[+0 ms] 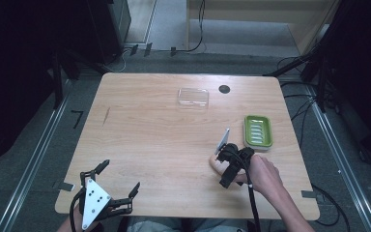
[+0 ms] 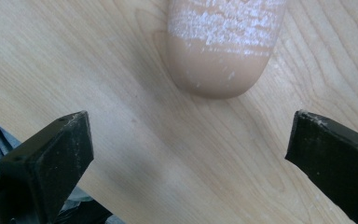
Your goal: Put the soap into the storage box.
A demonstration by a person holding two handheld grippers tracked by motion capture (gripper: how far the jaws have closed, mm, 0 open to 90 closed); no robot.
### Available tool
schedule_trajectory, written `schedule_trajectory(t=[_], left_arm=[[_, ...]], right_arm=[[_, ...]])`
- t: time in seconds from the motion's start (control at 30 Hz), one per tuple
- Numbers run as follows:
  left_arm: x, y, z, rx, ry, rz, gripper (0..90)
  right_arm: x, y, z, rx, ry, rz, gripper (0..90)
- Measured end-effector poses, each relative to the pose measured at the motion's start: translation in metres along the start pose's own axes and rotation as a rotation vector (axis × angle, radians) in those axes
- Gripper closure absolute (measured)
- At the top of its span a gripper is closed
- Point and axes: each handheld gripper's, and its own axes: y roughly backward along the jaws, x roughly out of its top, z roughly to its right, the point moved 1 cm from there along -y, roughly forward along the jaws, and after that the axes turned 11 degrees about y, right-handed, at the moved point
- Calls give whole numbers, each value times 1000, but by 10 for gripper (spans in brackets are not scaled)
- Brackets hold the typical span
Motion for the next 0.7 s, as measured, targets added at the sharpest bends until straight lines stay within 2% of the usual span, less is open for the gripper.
schedule_trajectory(t=[0.7], left_arm=[[0, 0, 0, 0, 1, 2, 0]], right_arm=[[24, -8, 10, 7, 3, 8, 0]])
